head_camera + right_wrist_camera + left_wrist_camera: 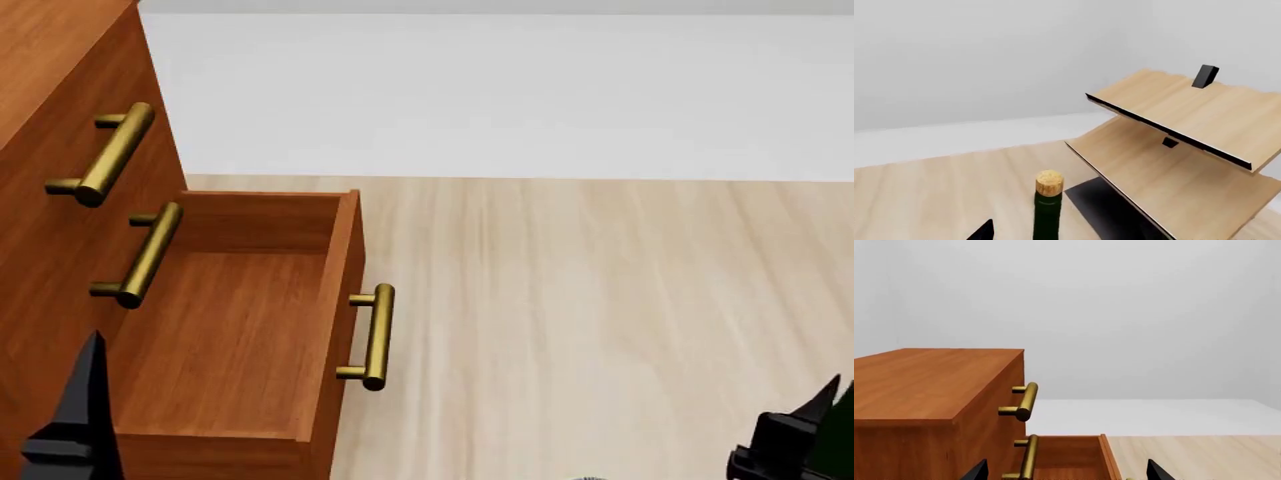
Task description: Put the wine bottle in the bottom drawer of the cabinet.
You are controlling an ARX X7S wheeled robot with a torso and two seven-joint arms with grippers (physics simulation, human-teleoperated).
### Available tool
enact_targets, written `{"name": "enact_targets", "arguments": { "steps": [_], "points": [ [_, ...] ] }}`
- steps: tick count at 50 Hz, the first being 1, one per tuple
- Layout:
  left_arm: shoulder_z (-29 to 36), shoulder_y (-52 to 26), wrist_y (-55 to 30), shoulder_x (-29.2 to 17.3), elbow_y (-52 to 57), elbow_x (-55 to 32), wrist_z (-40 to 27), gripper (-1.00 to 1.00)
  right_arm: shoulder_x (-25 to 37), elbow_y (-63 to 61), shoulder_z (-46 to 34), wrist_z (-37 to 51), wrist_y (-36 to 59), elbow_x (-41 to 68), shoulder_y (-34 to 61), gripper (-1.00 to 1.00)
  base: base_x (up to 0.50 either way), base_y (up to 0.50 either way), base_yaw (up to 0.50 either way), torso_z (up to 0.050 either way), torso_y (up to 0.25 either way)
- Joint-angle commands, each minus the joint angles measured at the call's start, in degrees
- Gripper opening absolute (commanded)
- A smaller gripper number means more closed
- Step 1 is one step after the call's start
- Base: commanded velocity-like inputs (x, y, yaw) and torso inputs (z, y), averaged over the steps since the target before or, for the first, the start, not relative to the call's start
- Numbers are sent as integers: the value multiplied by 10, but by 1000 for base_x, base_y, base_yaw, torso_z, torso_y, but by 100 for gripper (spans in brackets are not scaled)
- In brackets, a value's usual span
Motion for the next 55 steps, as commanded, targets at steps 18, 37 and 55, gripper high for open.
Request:
{"name": "enact_targets", "arguments": {
  "steps": [18, 37, 55],
  "points": [
    [7, 9, 11, 1, -16, 4, 4, 100, 0, 112, -52, -19, -41, -29, 62, 100, 0, 0, 0, 0, 0],
    [12, 6, 13, 2, -20, 5, 5, 100, 8, 153, -67, -27, -39, -34, 94, 100, 0, 0, 0, 0, 0],
    [18, 12, 20, 3, -27, 13, 10, 100, 16, 199, -69, -38, -39, -30, 131, 100, 0, 0, 0, 0, 0]
  ]
}}
